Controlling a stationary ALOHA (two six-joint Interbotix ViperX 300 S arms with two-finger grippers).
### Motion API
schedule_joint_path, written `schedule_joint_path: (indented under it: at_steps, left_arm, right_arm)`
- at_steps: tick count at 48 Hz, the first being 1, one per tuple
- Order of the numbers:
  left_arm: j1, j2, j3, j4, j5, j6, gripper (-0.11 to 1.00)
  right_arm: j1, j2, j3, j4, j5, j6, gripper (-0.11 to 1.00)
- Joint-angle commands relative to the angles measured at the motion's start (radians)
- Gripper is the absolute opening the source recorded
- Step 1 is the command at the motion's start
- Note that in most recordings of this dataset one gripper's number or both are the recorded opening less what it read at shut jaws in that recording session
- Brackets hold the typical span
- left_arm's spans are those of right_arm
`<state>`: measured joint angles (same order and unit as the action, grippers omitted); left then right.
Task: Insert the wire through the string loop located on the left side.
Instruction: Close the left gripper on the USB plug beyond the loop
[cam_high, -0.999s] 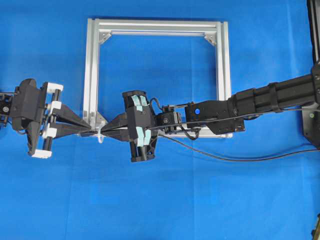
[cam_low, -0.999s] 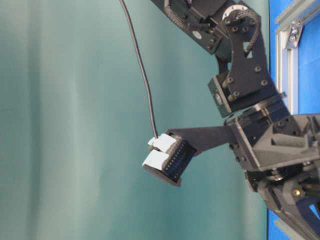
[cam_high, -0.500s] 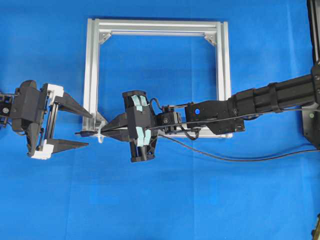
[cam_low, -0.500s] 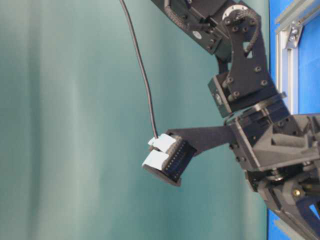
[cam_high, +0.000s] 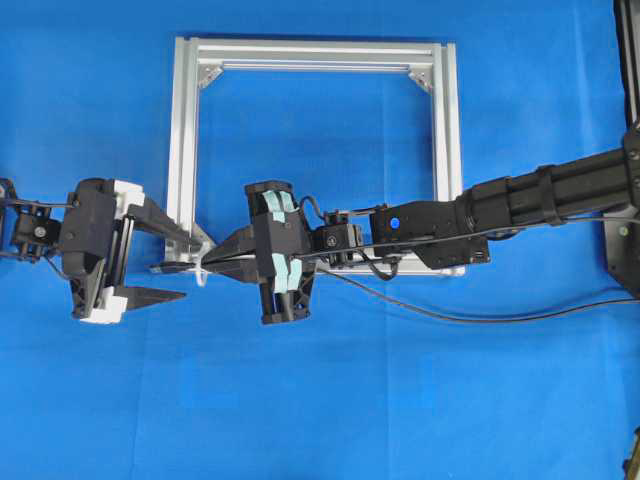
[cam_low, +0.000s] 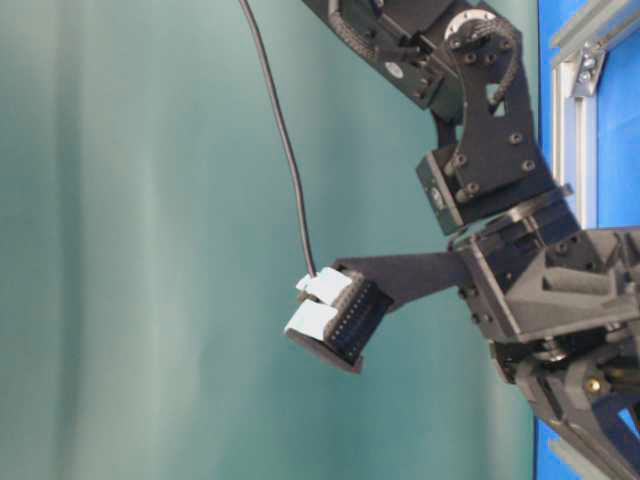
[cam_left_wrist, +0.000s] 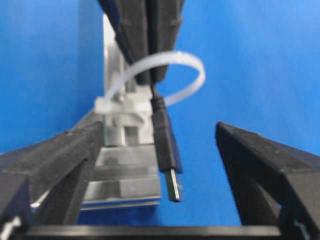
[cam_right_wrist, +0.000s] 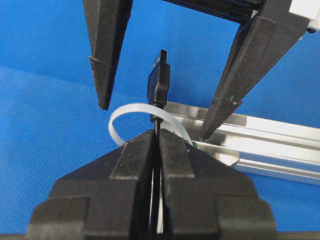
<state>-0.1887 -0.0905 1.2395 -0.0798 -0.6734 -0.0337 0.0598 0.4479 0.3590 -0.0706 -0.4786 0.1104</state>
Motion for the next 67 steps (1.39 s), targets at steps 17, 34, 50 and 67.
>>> schedule_joint_path:
  at_steps: [17, 34, 50, 67]
  left_arm:
    - [-0.003, -0.011, -0.005, 0.002, -0.011, 0.002, 0.88]
    - [-0.005, -0.011, -0.009, 0.002, -0.012, 0.002, 0.87]
    - [-0.008, -0.014, -0.014, 0.003, -0.012, 0.014, 0.31]
    - [-0.003, -0.015, -0.009, 0.003, -0.008, 0.008, 0.06]
  right_arm:
    - [0.003, -0.025, -0.014, 0.003, 0.003, 0.002, 0.00]
    - [0.003, -0.025, -0.014, 0.003, 0.003, 0.002, 0.00]
    - [0.003, -0.023, -0.014, 0.003, 0.003, 0.002, 0.00]
    - [0.005, -0.025, -0.014, 0.003, 0.003, 0.003, 0.00]
